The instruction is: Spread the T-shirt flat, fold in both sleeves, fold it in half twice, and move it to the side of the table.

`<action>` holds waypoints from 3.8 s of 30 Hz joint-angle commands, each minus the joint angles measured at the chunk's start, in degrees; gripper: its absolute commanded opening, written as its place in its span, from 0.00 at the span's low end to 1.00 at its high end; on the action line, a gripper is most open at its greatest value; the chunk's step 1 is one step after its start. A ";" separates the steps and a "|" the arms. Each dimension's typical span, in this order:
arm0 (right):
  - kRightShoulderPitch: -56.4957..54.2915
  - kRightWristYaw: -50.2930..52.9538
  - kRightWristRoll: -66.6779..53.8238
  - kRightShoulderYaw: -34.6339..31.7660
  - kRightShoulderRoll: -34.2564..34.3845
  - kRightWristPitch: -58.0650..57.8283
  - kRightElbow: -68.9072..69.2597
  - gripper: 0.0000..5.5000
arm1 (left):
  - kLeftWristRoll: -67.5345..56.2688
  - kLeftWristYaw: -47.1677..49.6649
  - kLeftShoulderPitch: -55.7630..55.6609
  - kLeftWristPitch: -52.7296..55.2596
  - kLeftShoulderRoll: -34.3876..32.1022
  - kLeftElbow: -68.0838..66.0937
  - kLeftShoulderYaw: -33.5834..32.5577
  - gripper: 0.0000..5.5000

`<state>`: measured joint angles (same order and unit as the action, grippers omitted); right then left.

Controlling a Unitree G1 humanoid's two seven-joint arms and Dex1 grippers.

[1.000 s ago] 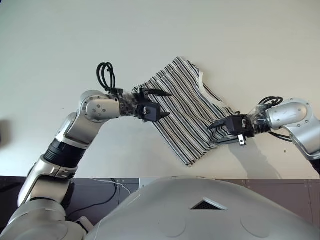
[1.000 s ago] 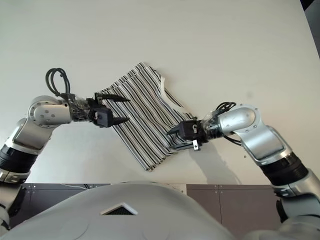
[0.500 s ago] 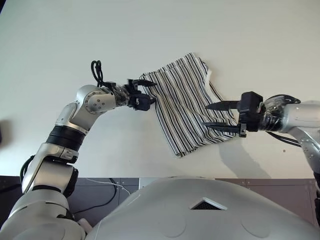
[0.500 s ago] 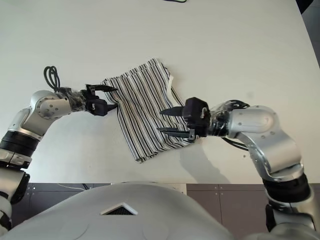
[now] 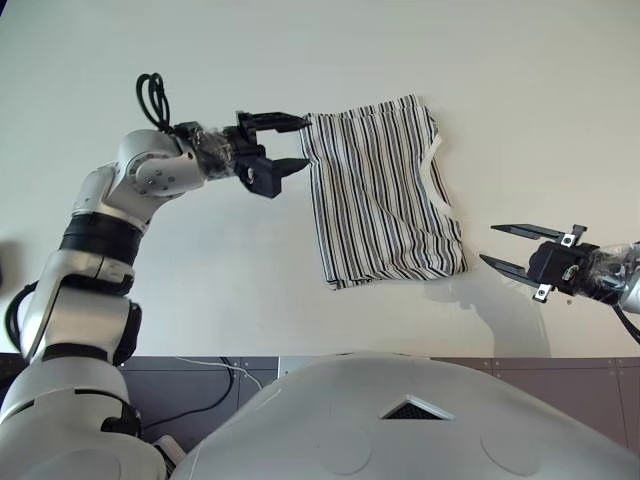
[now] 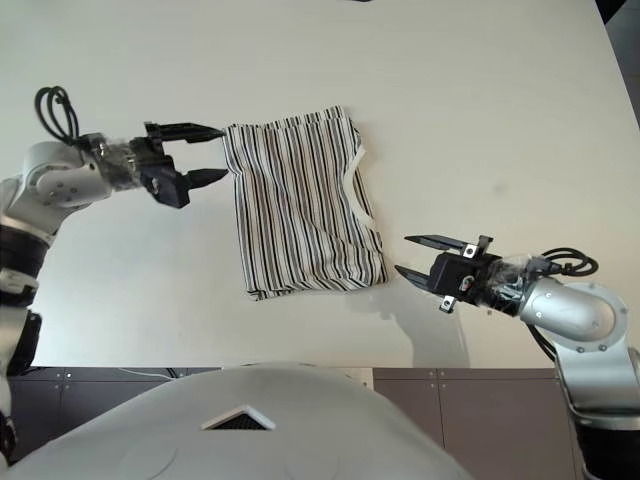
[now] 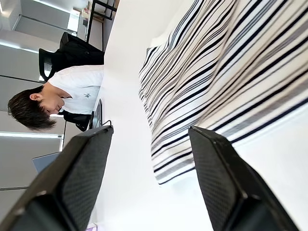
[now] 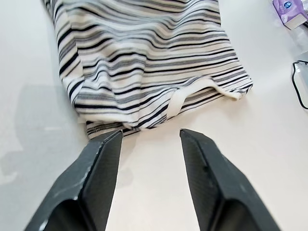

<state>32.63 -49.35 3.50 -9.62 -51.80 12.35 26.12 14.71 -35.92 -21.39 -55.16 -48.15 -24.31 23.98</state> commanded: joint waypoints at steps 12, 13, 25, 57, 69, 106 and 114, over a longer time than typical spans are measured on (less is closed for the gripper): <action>-0.31 8.47 13.25 3.43 0.60 14.57 -8.49 0.40 | 14.28 3.80 26.99 -5.84 -3.53 20.67 -4.12 0.53; -1.08 8.39 13.35 3.80 0.43 14.78 -8.83 0.40 | 15.17 4.57 27.94 -5.34 -2.91 21.31 -4.29 0.53; -4.47 8.60 13.52 6.87 0.95 14.20 -8.39 0.40 | 30.70 14.85 24.70 -3.93 4.55 16.21 -1.67 0.53; -0.11 14.91 19.30 4.27 -0.55 20.95 -11.99 0.40 | 23.02 13.70 21.32 -0.75 2.80 15.73 4.49 0.02; -8.98 26.93 44.87 12.14 -3.11 35.29 -21.04 0.46 | 22.24 12.91 15.28 -7.40 0.55 8.38 5.13 0.02; -17.77 41.44 44.43 28.66 1.96 35.20 -30.76 0.20 | 19.09 8.59 10.00 -9.31 2.45 4.05 6.65 0.02; -16.18 26.49 23.01 28.02 0.77 25.54 -20.71 0.03 | 14.40 5.27 8.17 -11.64 1.28 4.15 7.81 0.02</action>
<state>16.26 -18.34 30.05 18.21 -49.70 40.87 2.52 30.00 -29.13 -12.60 -66.44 -45.95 -20.00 31.13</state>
